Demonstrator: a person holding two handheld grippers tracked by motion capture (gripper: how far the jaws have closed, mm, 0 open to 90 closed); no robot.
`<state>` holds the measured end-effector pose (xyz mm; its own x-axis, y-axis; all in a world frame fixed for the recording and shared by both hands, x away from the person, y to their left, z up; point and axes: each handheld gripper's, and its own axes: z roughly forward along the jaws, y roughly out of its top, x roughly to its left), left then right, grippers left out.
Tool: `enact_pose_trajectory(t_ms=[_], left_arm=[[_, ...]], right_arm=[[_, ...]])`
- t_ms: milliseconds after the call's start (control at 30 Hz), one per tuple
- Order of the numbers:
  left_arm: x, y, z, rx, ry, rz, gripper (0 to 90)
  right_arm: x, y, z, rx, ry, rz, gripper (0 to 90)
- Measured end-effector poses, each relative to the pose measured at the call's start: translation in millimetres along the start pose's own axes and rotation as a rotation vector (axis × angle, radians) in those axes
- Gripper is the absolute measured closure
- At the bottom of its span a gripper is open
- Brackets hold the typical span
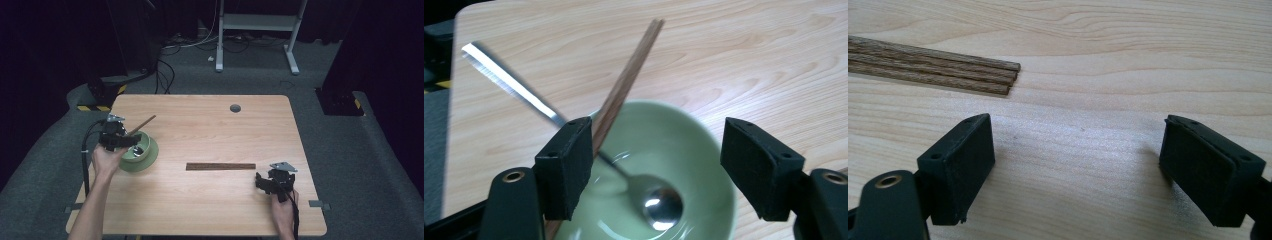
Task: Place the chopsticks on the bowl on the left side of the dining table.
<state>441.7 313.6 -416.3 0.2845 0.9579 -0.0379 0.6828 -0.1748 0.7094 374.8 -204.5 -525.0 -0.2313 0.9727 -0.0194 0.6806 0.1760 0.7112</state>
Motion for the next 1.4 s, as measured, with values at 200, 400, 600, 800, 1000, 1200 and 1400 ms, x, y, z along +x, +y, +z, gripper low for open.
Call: enact_pose_trajectory(t_ms=[200,400,600,800,1000,1200,1400], left_arm=[[-3.6,6.2,10.1,0.015,-0.025,0.014,27.9],[-8.1,18.2,18.3,0.004,-0.039,0.013,26.5],[-10.2,24.7,30.5,0.013,-0.035,0.013,25.6],[-2.6,23.7,43.0,0.034,-0.028,-0.022,24.5],[2.9,23.6,49.2,0.025,-0.011,-0.044,24.0],[2.9,22.2,54.8,0.027,0.027,-0.021,23.8],[6.3,21.6,59.4,0.031,0.017,-0.035,24.1]], right_arm=[[0.1,-0.1,0.0,0.0,0.0,0.0,13.9],[0.1,-0.1,-0.1,0.0,0.0,0.0,13.9],[0.2,-0.1,-0.1,0.0,0.001,0.001,13.9],[0.3,-0.1,-0.1,0.0,0.001,0.001,13.9],[0.4,-0.2,-0.2,0.0,0.001,0.002,13.9],[0.4,-0.2,-0.2,0.0,0.001,0.002,13.9],[0.4,-0.2,-0.2,0.0,0.0,0.002,13.9]])
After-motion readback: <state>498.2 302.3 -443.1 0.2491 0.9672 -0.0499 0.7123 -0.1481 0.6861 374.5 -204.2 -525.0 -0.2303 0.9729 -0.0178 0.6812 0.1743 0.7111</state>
